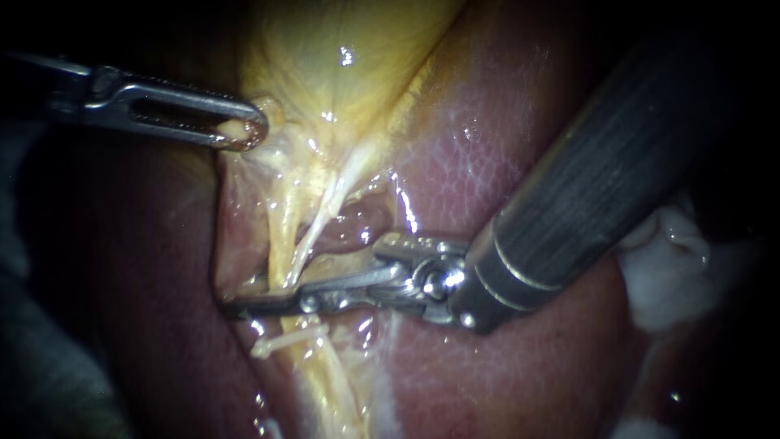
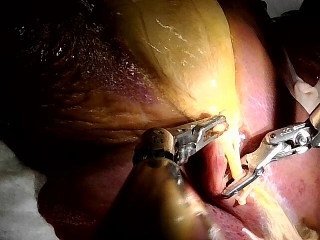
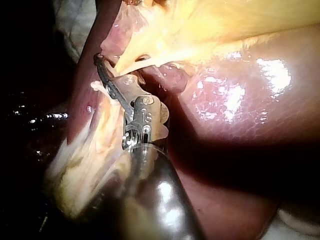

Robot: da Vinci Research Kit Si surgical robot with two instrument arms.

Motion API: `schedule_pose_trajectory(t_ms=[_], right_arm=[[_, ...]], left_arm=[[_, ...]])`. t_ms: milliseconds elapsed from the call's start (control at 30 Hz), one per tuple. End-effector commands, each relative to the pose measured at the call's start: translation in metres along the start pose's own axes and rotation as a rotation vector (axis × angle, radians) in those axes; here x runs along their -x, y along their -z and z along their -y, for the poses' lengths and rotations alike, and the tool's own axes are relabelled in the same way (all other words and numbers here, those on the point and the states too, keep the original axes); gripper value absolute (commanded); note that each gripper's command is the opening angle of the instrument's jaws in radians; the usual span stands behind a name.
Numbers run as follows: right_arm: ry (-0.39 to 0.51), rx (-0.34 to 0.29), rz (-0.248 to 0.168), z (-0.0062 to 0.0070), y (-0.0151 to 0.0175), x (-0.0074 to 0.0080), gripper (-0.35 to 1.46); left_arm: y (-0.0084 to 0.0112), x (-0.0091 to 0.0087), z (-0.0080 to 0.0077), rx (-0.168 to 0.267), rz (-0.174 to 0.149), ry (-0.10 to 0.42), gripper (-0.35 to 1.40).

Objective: Clipping second clip left tube

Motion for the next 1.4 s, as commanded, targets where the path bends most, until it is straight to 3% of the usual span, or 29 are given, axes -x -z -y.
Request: schedule_pose_trajectory(t_ms=[33,300,833,1400], right_arm=[[0.0,-0.002,-0.004,0.0,0.0,0.0,0.27],[-0.005,-0.007,-0.016,-0.0006,0.0005,0.0001,0.49],[0.086,-0.027,-0.003,-0.0018,0.0051,0.0019,0.5],[0.108,-0.035,-0.005,-0.0031,0.0106,0.003,0.5]], left_arm=[[0.0,0.0,0.0,0.0,0.0,0.0,-0.35],[0.0,0.0,0.0,0.0,0.0,0.0,-0.35],[0.0,0.0,0.0,0.0,0.001,0.0,-0.35],[0.0002,0.0,0.0001,0.001,0.001,0.0,-0.35]])
